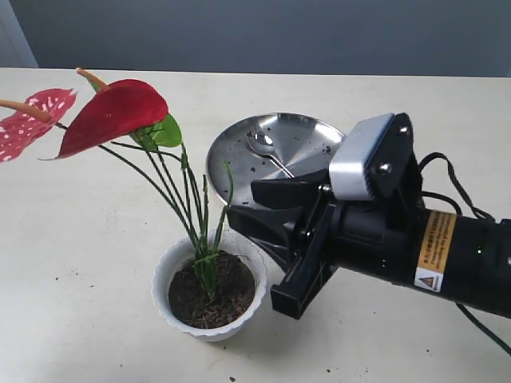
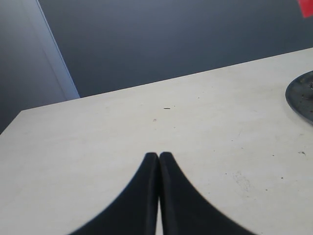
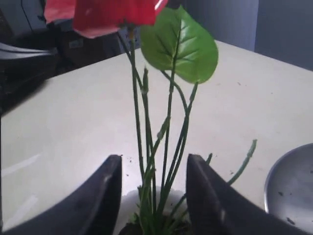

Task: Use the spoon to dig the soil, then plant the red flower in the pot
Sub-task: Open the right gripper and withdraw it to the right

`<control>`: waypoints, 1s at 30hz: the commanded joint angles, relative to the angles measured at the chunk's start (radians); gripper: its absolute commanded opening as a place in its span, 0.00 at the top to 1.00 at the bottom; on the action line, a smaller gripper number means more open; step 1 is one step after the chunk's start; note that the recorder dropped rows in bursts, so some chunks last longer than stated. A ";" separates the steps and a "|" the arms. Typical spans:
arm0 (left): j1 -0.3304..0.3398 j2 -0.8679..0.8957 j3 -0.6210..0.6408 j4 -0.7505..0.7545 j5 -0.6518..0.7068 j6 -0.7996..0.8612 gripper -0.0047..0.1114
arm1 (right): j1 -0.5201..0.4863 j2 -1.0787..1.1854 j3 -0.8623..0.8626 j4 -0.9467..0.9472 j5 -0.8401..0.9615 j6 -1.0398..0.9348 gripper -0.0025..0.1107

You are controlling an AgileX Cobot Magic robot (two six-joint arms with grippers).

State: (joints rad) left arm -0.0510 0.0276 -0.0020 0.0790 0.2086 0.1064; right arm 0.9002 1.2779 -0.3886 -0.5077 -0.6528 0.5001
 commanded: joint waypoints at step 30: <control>-0.002 -0.004 0.002 -0.008 -0.008 -0.005 0.96 | -0.081 -0.148 0.005 1.010 0.186 -0.736 0.98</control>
State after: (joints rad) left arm -0.0510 0.0276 -0.0020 0.0790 0.2086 0.1064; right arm 0.8780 1.1706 -0.3886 0.4764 -0.4701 -0.1983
